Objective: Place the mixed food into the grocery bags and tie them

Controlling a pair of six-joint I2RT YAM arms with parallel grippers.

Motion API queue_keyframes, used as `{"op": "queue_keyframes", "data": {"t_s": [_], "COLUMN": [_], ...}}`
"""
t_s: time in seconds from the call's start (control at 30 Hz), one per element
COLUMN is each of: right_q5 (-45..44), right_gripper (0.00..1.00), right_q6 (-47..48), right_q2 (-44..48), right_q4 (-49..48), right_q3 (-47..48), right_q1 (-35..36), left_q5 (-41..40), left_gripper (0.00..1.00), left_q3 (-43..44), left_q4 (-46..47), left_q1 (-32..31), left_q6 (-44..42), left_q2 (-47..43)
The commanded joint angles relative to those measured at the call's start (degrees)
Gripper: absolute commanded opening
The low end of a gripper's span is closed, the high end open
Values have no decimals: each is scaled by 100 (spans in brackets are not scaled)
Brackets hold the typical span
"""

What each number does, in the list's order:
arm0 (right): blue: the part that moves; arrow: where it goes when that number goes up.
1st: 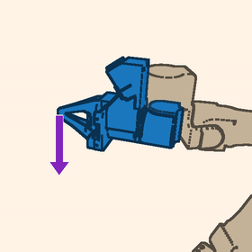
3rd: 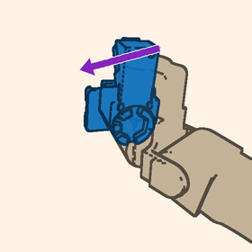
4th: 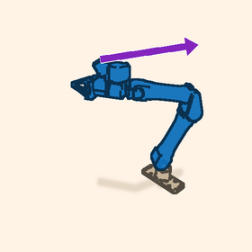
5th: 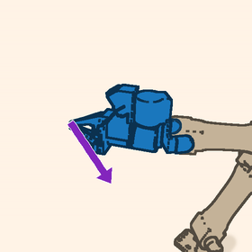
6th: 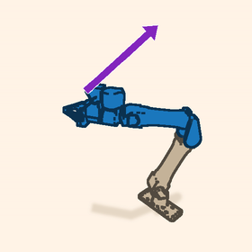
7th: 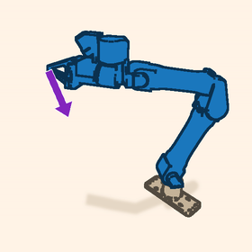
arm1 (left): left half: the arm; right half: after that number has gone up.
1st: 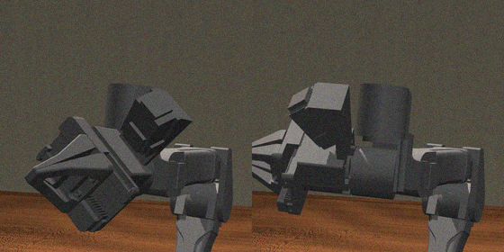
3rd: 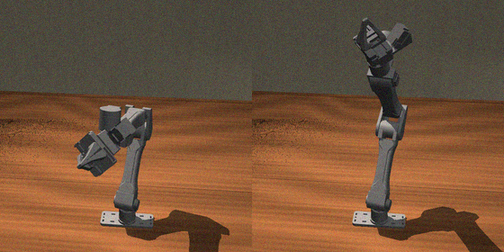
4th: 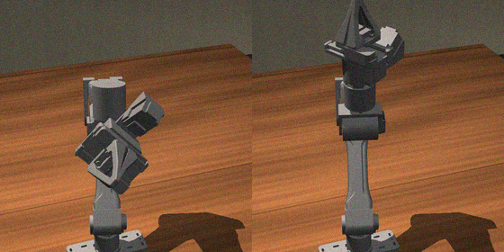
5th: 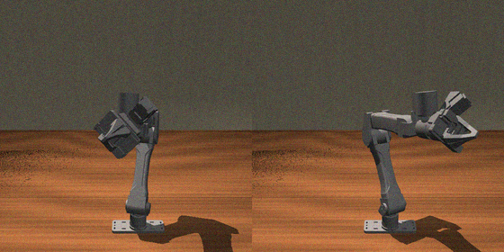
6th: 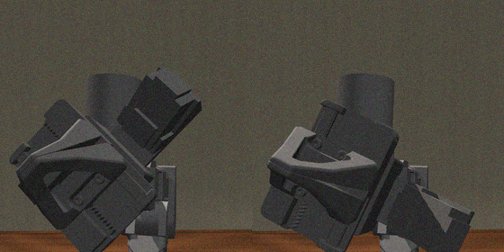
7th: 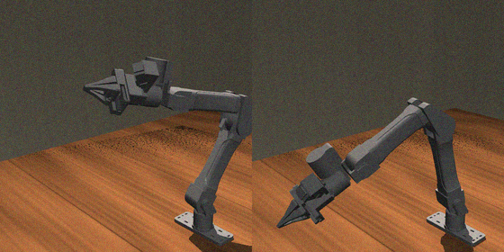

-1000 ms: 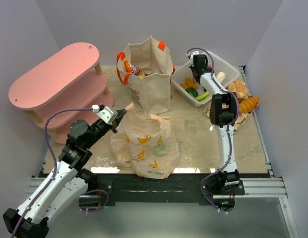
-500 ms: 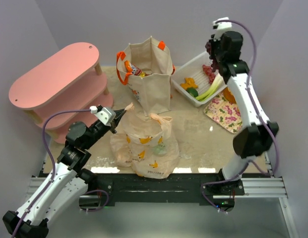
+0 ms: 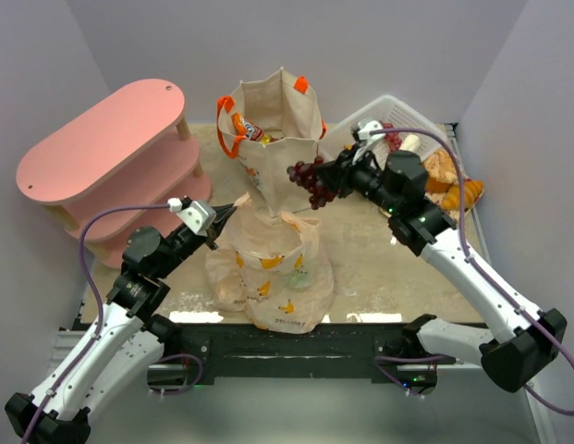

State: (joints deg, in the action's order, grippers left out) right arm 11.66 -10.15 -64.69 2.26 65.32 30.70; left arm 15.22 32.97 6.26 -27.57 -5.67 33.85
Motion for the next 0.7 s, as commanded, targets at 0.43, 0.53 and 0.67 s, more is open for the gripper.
{"op": "queue_keyframes", "data": {"t_s": [0.43, 0.53, 0.67], "right_q5": [1383, 1409, 1418], "right_gripper": [0, 0, 0], "right_q6": [-830, -839, -865], "right_q2": [-387, -650, -1037], "right_q4": [-903, -991, -1113], "right_q3": [-397, -371, -379], "right_q1": [1676, 1817, 1905], "left_q5": [25, 51, 77], "left_gripper": [0, 0, 0], "left_q3": [16, 16, 16], "left_q4": [261, 261, 253], "left_q1": [-38, -38, -38], "left_q6": [-48, -48, -48], "left_q2": [43, 43, 26]}}
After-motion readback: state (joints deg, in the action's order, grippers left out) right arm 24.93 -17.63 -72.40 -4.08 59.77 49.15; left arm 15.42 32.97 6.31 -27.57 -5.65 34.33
